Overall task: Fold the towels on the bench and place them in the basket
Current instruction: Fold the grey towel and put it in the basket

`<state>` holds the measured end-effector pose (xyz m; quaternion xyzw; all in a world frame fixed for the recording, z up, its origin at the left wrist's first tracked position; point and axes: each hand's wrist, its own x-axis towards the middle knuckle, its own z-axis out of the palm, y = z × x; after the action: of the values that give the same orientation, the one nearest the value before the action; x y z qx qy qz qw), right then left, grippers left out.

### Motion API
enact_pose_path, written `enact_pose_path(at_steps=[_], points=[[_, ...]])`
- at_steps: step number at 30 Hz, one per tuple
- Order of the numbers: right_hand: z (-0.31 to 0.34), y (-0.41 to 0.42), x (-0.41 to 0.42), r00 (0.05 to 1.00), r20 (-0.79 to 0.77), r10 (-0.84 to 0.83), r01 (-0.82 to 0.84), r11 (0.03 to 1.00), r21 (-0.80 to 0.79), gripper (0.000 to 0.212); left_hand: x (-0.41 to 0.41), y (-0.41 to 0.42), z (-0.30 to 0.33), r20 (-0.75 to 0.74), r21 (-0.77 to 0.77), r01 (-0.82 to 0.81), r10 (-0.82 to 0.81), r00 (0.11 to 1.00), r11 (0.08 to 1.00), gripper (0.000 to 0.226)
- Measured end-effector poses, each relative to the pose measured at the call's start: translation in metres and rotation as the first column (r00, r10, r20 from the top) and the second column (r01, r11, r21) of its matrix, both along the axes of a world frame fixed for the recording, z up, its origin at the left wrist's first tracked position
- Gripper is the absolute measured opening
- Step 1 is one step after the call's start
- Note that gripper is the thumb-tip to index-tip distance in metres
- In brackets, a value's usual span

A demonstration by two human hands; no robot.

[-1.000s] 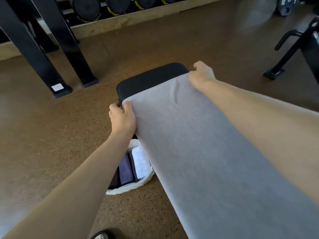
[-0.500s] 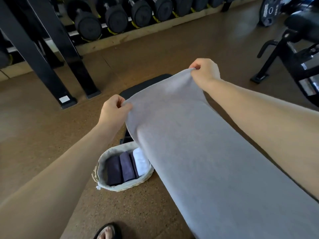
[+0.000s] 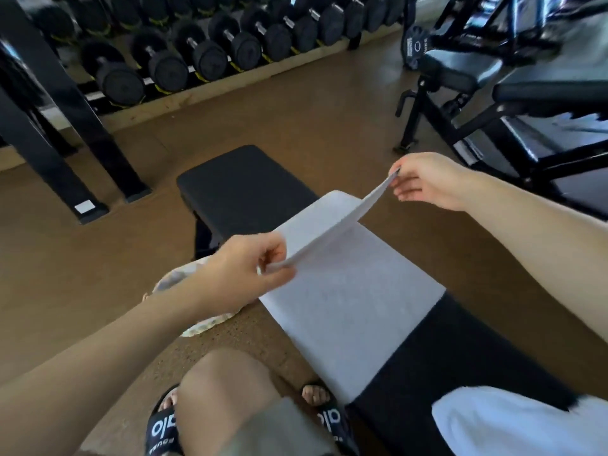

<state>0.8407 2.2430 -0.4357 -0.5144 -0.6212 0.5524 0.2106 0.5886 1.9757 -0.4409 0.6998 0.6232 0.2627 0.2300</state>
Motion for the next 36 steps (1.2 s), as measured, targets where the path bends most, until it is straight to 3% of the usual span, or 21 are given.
enact_pose_path(at_steps=[4, 8, 11, 15, 18, 21, 23, 25, 28, 30, 32, 33, 36], points=[[-0.027, -0.038, 0.054, 0.988, 0.148, -0.036, 0.040, 0.999, -0.027, 0.016, 0.051, -0.021, -0.040, -0.271, -0.022, 0.256, -0.252, 0.929, 0.966, 0.042], [-0.070, -0.071, 0.085, 0.920, 0.388, 0.062, -0.086, 0.995, 0.043, 0.012, 0.075, -0.038, -0.091, -0.475, -0.090, 0.405, -0.397, 0.785, 0.910, 0.015], [-0.095, -0.083, 0.097, 0.868, 0.490, 0.080, -0.147, 0.984, 0.099, 0.010, 0.082, -0.042, -0.112, -0.511, -0.170, 0.380, -0.411, 0.755, 0.909, 0.008], [-0.105, -0.083, 0.104, 0.848, 0.526, 0.072, -0.166, 0.977, 0.134, 0.009, 0.088, -0.048, -0.106, -0.414, -0.224, 0.314, -0.381, 0.827, 0.923, 0.013], [-0.103, -0.076, 0.100, 0.804, 0.588, 0.090, -0.207, 0.969, 0.135, 0.006, 0.079, -0.046, -0.090, -0.328, -0.275, 0.161, -0.250, 0.911, 0.948, 0.020], [-0.102, -0.067, 0.084, 0.795, 0.603, 0.065, -0.213, 0.961, 0.177, 0.007, 0.054, -0.027, -0.090, -0.306, -0.231, -0.182, 0.106, 0.946, 0.956, 0.019], [-0.102, -0.060, 0.065, 0.821, 0.569, 0.049, -0.196, 0.960, 0.201, 0.017, 0.028, -0.011, -0.099, -0.216, -0.259, -0.463, 0.417, 0.883, 0.847, 0.021], [-0.102, -0.054, 0.042, 0.842, 0.533, 0.081, -0.205, 0.962, 0.178, 0.037, 0.003, 0.003, -0.108, -0.113, -0.341, -0.633, 0.639, 0.761, 0.695, 0.032], [-0.102, -0.042, 0.007, 0.856, 0.502, 0.127, -0.220, 0.967, 0.132, 0.057, -0.021, 0.016, -0.117, 0.091, -0.573, -0.645, 0.821, 0.564, 0.507, 0.055], [-0.102, -0.033, -0.017, 0.864, 0.490, 0.116, -0.204, 0.970, 0.129, 0.061, -0.033, 0.024, -0.124, 0.258, -0.686, -0.553, 0.869, 0.423, 0.473, 0.064], [-0.104, -0.020, -0.039, 0.874, 0.478, 0.090, -0.171, 0.977, 0.129, 0.062, -0.045, 0.029, -0.132, 0.354, -0.727, -0.503, 0.883, 0.309, 0.468, 0.056], [-0.106, -0.012, -0.049, 0.879, 0.472, 0.074, -0.151, 0.980, 0.127, 0.062, -0.050, 0.031, -0.134, 0.378, -0.724, -0.495, 0.877, 0.297, 0.481, 0.051], [-0.111, 0.010, -0.074, 0.891, 0.452, 0.038, -0.104, 0.987, 0.123, 0.061, -0.055, 0.031, -0.135, 0.351, -0.693, -0.498, 0.848, 0.398, 0.521, 0.038]])
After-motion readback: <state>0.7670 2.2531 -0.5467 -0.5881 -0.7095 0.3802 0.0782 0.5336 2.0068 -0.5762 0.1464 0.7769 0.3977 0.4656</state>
